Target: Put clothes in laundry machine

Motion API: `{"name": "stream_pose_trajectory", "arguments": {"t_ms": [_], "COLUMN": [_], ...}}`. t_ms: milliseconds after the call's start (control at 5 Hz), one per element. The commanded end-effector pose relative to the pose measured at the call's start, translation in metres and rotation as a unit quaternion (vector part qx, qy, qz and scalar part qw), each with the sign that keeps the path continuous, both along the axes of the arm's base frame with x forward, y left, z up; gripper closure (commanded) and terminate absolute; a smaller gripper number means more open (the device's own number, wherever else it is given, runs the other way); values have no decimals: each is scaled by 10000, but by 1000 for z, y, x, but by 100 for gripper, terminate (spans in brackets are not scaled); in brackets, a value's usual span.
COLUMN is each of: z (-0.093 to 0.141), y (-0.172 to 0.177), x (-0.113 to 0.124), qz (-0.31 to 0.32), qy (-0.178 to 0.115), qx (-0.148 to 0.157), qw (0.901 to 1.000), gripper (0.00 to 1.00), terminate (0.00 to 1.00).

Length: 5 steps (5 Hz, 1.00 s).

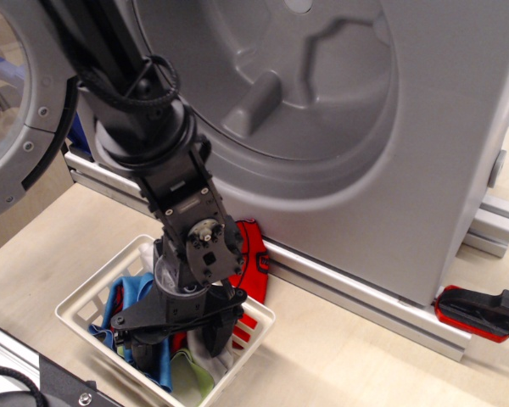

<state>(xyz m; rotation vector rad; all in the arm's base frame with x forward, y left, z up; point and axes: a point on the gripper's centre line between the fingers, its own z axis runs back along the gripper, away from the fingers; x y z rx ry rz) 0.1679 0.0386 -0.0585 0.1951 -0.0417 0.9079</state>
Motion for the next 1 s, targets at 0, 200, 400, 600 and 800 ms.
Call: {"name": "stream_pose_trajectory", "arguments": {"t_ms": [0, 200, 400, 600, 800], "z": [-9, -12, -3, 7, 21], "y": [8, 8, 8, 12, 15], "x": [7, 5, 1, 1, -1], "qz": [-22, -247, -568, -701, -912], "qy": [-130, -66, -138, -346, -529], "qx": [67, 33, 235, 483, 773], "qw": [9999, 9997, 9980, 9958, 9914], "gripper": [0, 100, 100, 100, 100], "terminate": [0, 0, 0, 0, 0]}}
